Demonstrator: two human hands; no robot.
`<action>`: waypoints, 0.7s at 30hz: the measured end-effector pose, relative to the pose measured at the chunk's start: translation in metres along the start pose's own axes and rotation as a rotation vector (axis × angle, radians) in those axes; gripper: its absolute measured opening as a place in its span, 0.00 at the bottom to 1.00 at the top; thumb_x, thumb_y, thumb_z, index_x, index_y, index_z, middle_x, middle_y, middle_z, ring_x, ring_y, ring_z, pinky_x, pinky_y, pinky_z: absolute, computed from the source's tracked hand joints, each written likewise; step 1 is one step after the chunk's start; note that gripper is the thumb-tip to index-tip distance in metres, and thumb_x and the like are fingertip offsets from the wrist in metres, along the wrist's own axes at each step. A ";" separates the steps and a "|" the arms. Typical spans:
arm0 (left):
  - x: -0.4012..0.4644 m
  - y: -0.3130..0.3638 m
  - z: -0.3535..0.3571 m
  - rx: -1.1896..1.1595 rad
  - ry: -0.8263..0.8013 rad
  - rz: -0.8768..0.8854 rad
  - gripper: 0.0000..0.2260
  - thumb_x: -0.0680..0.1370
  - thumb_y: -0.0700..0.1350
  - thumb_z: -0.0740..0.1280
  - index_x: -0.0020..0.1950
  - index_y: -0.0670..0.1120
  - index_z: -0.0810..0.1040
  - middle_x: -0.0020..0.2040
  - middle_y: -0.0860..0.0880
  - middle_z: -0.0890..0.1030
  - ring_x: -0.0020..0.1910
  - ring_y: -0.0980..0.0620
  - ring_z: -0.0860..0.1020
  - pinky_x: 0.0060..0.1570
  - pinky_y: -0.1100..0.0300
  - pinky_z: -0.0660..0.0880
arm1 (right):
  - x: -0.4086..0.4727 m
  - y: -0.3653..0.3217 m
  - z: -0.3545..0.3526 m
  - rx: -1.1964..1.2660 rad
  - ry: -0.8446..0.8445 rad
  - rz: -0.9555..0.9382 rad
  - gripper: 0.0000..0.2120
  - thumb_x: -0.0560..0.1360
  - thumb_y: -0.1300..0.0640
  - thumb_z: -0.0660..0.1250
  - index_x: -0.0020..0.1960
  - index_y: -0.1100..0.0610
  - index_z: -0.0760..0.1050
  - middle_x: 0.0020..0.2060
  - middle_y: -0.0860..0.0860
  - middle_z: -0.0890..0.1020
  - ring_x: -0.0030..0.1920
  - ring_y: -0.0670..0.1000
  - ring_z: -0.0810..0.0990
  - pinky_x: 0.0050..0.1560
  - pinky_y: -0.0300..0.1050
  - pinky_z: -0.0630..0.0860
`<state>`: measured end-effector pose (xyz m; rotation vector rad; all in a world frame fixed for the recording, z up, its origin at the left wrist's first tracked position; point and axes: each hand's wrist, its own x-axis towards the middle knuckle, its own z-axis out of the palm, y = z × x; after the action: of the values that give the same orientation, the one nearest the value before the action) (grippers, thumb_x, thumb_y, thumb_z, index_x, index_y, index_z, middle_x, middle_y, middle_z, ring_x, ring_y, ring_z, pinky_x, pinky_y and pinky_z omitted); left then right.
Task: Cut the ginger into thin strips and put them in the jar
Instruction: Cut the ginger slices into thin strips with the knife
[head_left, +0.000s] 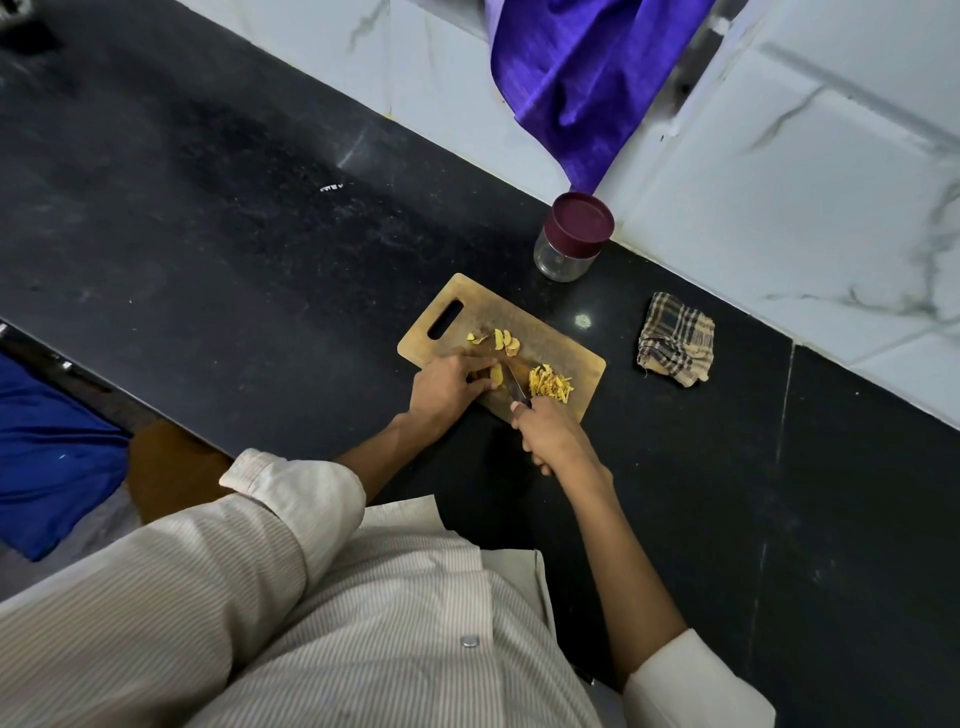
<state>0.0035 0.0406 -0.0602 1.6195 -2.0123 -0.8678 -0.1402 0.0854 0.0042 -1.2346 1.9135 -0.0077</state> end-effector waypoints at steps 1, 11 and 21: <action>0.000 0.000 0.000 0.000 0.002 0.002 0.17 0.77 0.47 0.69 0.66 0.51 0.76 0.58 0.51 0.77 0.54 0.51 0.75 0.51 0.57 0.72 | -0.001 -0.001 -0.002 -0.002 -0.011 0.000 0.17 0.84 0.49 0.54 0.57 0.61 0.75 0.41 0.56 0.78 0.31 0.49 0.74 0.25 0.42 0.70; 0.001 -0.003 0.001 -0.013 -0.013 -0.007 0.17 0.76 0.48 0.69 0.65 0.52 0.76 0.51 0.51 0.76 0.49 0.52 0.74 0.49 0.55 0.73 | -0.003 -0.015 -0.018 -0.023 -0.085 0.050 0.16 0.84 0.50 0.55 0.56 0.60 0.76 0.34 0.52 0.74 0.29 0.47 0.71 0.26 0.40 0.68; 0.002 -0.003 0.001 -0.004 -0.015 -0.009 0.17 0.77 0.48 0.69 0.65 0.52 0.77 0.49 0.52 0.75 0.48 0.52 0.73 0.46 0.55 0.73 | 0.005 -0.031 -0.026 -0.021 -0.134 0.150 0.16 0.82 0.54 0.54 0.43 0.60 0.74 0.30 0.53 0.73 0.27 0.49 0.69 0.28 0.41 0.67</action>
<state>0.0046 0.0383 -0.0628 1.6260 -2.0128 -0.8893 -0.1347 0.0554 0.0313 -1.0749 1.8877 0.1703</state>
